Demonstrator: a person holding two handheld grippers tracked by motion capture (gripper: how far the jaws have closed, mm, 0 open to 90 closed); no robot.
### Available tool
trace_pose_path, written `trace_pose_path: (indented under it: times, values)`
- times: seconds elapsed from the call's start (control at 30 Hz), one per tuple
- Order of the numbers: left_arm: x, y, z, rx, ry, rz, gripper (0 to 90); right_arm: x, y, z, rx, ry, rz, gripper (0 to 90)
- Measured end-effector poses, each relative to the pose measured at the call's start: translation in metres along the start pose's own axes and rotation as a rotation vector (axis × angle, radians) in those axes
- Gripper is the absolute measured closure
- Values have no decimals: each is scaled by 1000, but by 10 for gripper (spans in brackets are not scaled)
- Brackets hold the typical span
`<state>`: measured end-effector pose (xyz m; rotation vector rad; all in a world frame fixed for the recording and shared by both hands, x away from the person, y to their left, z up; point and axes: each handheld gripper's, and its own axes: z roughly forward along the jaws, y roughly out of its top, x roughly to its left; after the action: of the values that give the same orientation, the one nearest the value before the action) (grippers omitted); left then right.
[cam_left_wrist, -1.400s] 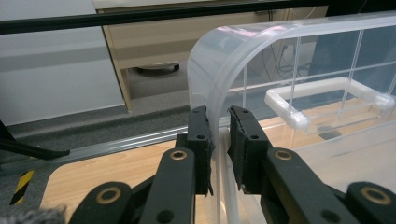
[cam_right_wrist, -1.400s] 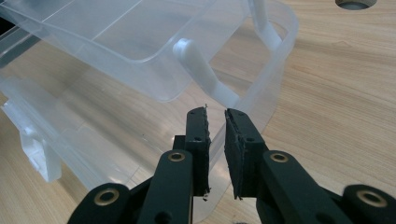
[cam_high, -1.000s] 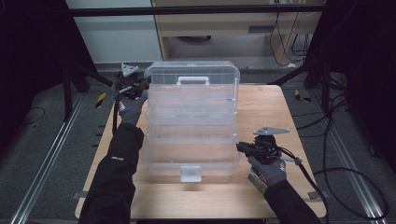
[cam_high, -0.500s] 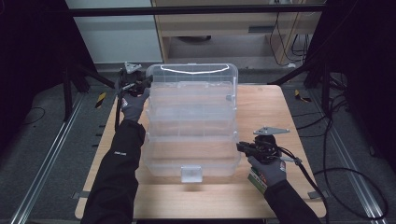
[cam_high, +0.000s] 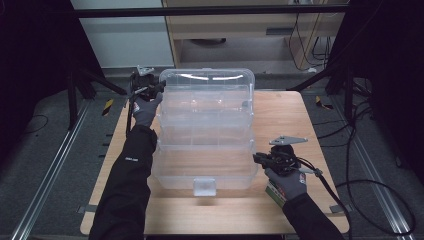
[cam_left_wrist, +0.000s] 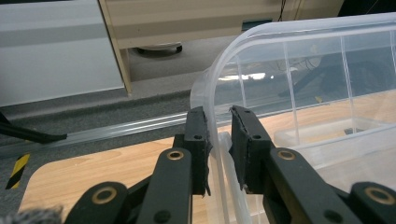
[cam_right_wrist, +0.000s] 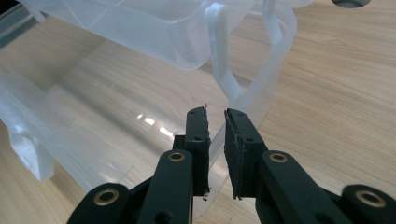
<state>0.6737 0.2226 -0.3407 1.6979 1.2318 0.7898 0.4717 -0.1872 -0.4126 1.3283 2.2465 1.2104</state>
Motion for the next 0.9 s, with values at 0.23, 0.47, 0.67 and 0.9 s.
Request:
trace_pose_path:
  times: [0.23, 0.47, 0.67, 0.9]
  values:
    - [3, 1, 2, 32, 6, 10, 758, -4, -2, 0, -12, 25, 30, 797]
    - [14, 4, -7, 31, 12, -5, 657, -5, -2, 0, -9, 20, 34, 795]
    - [22, -6, -28, 13, -19, -26, 582, -3, -1, -1, -11, 17, 27, 810]
    - [14, -33, -90, -8, -104, 42, 530, -5, -2, -1, -19, 30, 44, 806]
